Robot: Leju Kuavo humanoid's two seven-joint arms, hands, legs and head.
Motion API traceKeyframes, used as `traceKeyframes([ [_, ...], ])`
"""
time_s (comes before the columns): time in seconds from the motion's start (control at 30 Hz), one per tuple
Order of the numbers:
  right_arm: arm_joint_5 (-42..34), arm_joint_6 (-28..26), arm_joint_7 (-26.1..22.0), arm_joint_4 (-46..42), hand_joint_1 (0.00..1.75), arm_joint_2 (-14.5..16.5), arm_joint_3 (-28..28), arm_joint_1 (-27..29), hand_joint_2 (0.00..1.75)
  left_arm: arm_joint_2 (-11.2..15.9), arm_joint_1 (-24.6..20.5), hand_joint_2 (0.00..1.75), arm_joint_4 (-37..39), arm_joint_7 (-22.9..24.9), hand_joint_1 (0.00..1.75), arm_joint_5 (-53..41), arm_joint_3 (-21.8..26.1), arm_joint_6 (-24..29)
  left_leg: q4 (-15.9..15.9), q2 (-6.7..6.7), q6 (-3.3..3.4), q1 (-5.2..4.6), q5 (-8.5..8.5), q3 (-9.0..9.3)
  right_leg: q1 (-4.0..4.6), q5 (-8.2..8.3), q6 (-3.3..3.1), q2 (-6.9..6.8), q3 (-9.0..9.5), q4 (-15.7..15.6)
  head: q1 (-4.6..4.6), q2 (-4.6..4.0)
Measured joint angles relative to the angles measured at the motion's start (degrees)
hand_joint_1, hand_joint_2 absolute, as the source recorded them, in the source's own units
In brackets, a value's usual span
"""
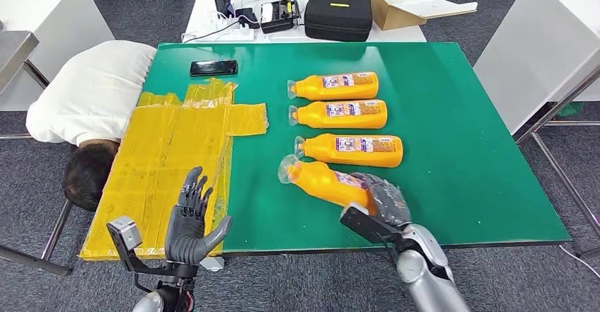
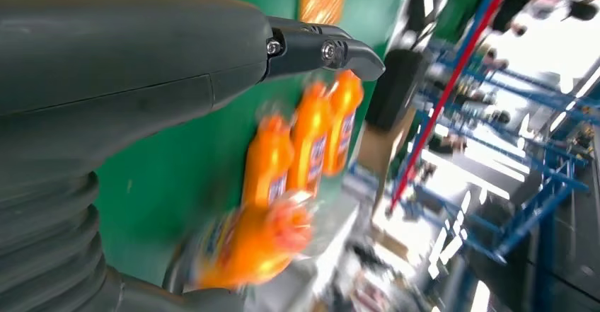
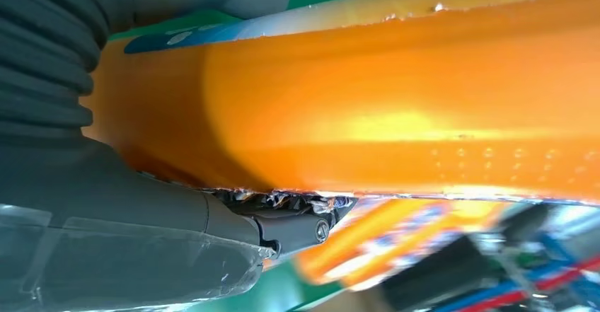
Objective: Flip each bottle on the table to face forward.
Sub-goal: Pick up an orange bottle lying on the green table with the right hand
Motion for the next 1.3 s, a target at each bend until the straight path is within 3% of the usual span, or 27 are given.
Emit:
traceKeyframes([
  [0.1, -1.8, -0.5, -0.9, 1.7, 1.75, 2.9, 2.3, -3.0, 1.75, 0.6, -0.5, 1.75, 4.8, 0.5, 0.00, 4.5, -1.5, -1.4, 0.0, -0.02, 0.00, 0.03, 0.06, -0.08, -0.01, -0.01, -0.01, -0.01, -0.07, 0.0, 0.01, 0.00],
  [0.33, -2.7, -2.1, -1.3, 4.6, 1.75, 7.1, 5.2, -6.3, 1.75, 1.4, -1.5, 1.75, 9.4, 0.2, 0.00, 4.7, -4.6, -1.2, 0.0, -0.10, 0.00, 0.00, 0.06, -0.32, -0.06, -0.01, 0.01, -0.03, -0.25, 0.0, 0.02, 0.00],
  [0.7, -3.1, -2.0, -1.3, 7.0, 1.75, 12.1, 7.4, -7.0, 1.75, 1.8, -2.7, 1.75, 10.8, -1.3, 0.00, 2.8, -6.0, 0.9, 0.0, -0.06, -0.01, 0.03, 0.05, -0.42, -0.04, -0.03, 0.00, -0.02, -0.39, 0.1, 0.03, 0.00],
  [0.93, -1.1, -3.2, -1.7, 10.1, 1.75, 15.8, 10.4, -7.5, 1.75, 1.5, -4.9, 1.75, 8.3, -1.8, 0.00, -3.3, -5.5, 4.7, 0.0, -0.07, -0.02, 0.03, 0.06, -0.41, -0.04, -0.03, 0.00, -0.02, -0.39, 0.1, 0.03, 0.00],
  [1.3, -1.5, -3.2, -3.3, 7.5, 1.75, 16.7, 15.9, -5.5, 1.75, 1.3, -6.1, 1.75, 7.8, -3.3, 0.00, -2.6, -4.0, 6.8, 0.0, -0.08, -0.02, 0.03, 0.05, -0.44, -0.04, -0.05, -0.01, -0.03, -0.43, 0.1, 0.04, 0.00],
])
